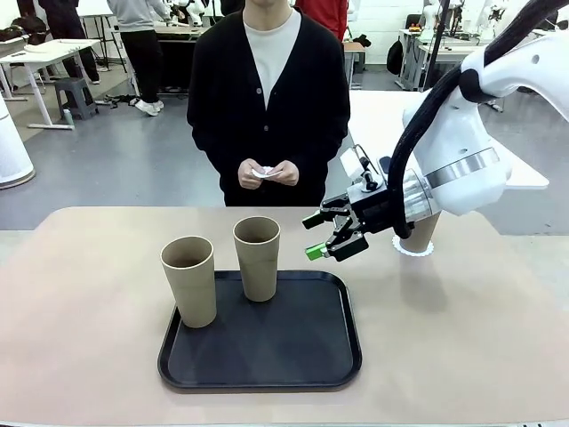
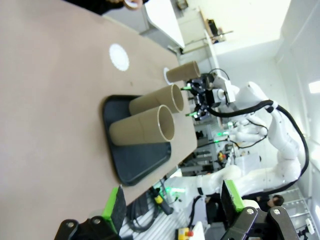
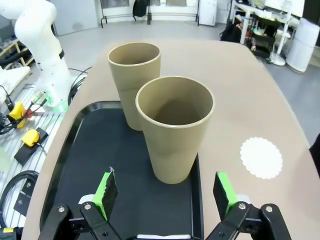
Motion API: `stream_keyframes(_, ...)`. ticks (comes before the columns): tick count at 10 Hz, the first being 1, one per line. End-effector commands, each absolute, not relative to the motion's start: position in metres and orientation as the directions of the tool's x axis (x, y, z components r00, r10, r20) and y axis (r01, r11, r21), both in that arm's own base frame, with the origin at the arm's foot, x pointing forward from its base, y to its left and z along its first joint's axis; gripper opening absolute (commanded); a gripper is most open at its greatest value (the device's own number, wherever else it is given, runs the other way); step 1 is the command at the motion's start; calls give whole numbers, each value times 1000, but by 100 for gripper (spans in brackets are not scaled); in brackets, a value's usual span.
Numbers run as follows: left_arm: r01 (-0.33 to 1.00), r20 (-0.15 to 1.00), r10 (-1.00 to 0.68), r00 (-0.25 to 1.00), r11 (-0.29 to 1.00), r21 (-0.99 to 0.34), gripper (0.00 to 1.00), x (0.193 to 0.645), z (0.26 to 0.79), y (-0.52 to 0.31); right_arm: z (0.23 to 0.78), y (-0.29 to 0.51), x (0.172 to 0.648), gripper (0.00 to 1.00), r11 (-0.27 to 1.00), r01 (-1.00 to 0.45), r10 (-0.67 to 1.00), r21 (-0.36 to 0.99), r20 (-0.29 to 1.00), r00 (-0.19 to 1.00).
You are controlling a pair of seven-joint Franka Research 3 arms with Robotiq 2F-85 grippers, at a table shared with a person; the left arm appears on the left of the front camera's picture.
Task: Place coasters on the table and set cups on them.
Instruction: Take one Reusable plastic cup from the Flat Tray and place it on a coaster set by the human.
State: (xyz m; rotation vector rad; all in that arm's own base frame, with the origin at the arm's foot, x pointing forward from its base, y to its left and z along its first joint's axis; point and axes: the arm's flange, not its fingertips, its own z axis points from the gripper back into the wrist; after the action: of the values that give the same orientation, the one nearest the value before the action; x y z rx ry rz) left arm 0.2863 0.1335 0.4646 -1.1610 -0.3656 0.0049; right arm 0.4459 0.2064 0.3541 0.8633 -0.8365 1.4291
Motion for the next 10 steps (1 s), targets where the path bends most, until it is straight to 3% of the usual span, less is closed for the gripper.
stream_keyframes(1, 193, 288, 193, 938, 399, -897, 100, 285, 466, 135, 361, 207, 445, 100, -33, -999, 466, -23, 884, -36)
stream_keyframes(7, 193, 288, 193, 938, 399, -897, 100, 285, 466, 135, 352, 206, 446, 100, -63, -998, 430, -27, 901, -52)
stream_keyframes(10, 193, 288, 193, 938, 399, -897, 100, 285, 466, 135, 323, 206, 453, 100, 15, -999, 370, 33, 928, 36)
